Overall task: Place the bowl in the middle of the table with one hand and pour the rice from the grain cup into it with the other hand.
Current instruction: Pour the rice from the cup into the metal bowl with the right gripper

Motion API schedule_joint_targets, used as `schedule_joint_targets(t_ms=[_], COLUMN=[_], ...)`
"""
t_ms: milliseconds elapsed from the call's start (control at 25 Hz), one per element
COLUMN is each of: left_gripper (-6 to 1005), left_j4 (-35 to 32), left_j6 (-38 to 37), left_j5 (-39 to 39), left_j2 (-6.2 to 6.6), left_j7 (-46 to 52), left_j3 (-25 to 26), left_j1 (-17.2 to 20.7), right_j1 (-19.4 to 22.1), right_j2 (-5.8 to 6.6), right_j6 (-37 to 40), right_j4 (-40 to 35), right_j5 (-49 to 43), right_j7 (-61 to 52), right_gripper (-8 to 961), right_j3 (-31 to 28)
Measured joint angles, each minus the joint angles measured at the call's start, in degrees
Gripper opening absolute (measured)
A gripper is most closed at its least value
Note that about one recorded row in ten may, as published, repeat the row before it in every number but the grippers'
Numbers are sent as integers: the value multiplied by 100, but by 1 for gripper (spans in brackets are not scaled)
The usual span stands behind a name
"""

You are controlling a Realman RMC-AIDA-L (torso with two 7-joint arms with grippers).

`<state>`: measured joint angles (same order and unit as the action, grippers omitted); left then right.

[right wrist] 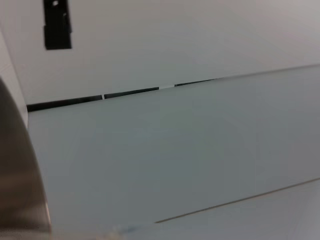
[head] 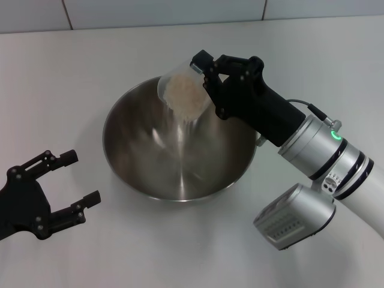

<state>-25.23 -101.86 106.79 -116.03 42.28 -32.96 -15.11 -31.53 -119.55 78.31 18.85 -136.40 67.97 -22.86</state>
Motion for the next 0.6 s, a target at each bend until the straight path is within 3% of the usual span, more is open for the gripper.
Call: schedule_joint_targets(t_ms=[600], left_gripper=[812], left_j4=[0], left_j6=[8], left_j5=[-1], left_j2=[-24], left_j7=[0], left_j3=[0], left_j1=[8], right_j1=[52], right_j2=[-12], right_j6=[36], right_j4=[159], right_j5=[-39], right_j7=[1755], right_gripper=[36], right_j3=[48])
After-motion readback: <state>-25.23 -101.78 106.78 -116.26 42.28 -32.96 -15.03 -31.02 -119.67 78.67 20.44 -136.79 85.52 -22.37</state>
